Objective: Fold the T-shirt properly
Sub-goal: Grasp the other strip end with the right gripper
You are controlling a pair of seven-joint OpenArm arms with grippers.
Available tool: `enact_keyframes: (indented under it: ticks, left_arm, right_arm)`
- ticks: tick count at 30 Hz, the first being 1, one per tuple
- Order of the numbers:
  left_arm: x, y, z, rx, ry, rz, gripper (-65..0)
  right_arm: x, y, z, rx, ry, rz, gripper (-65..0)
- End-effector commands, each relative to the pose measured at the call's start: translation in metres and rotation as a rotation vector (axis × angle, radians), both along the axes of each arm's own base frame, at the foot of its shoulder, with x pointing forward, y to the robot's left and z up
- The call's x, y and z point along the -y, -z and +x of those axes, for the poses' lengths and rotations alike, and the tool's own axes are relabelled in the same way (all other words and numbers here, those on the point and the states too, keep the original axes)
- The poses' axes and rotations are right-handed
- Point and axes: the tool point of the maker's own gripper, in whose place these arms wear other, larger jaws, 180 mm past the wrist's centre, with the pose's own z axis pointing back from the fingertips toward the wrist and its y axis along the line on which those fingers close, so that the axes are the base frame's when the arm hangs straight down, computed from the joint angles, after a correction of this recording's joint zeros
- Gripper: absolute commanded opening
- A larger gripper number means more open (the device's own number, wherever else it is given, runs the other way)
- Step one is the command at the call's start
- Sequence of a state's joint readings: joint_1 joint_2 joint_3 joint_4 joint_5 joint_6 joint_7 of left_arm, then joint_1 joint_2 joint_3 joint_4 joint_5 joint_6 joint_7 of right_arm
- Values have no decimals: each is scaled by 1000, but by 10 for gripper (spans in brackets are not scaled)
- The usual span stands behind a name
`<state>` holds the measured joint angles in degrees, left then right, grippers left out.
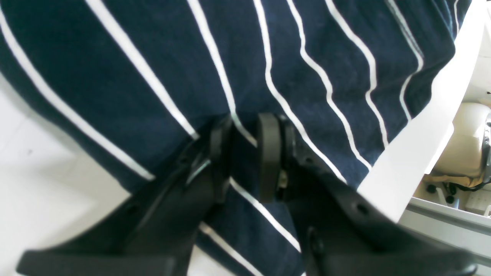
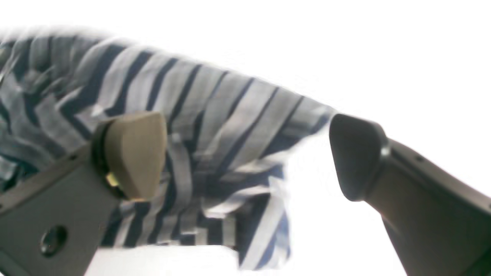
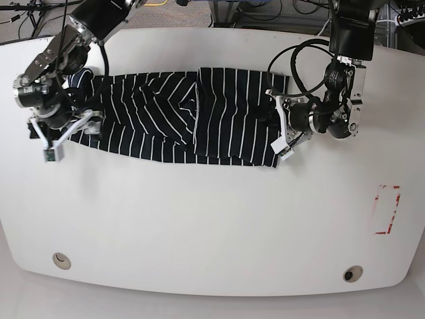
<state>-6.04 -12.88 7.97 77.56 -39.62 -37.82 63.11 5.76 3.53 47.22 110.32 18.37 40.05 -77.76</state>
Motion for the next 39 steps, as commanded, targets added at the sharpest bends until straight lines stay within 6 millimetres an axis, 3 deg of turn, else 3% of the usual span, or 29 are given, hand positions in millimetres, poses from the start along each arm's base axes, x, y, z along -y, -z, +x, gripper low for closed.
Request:
enact_keyframes:
  ticks: [1, 7, 13, 21, 27, 35, 39]
  left_arm:
    - [-21, 16, -7, -38, 14, 131, -542]
    - [-21, 16, -7, -38, 14, 131, -542]
    - [-21, 16, -7, -38, 14, 131, -542]
    - [-22, 16, -8, -40, 14, 133, -542]
    - [-22, 16, -8, -40, 14, 134, -542]
    - [-22, 16, -8, -39, 15, 135, -542]
    - [-22, 16, -7, -38, 15, 135, -542]
  right_arm:
    - [15, -6, 4, 32, 55, 46, 0]
    - [48, 3, -3, 52, 149, 154, 0]
    - [69, 33, -13, 19, 196, 308, 0]
    - [78, 69, -25, -6, 232, 458, 0]
    - [63, 78, -25, -11, 199, 516, 0]
    - [12, 101, -24, -62, 132, 596, 0]
    - [-7, 102, -20, -66, 95, 593, 0]
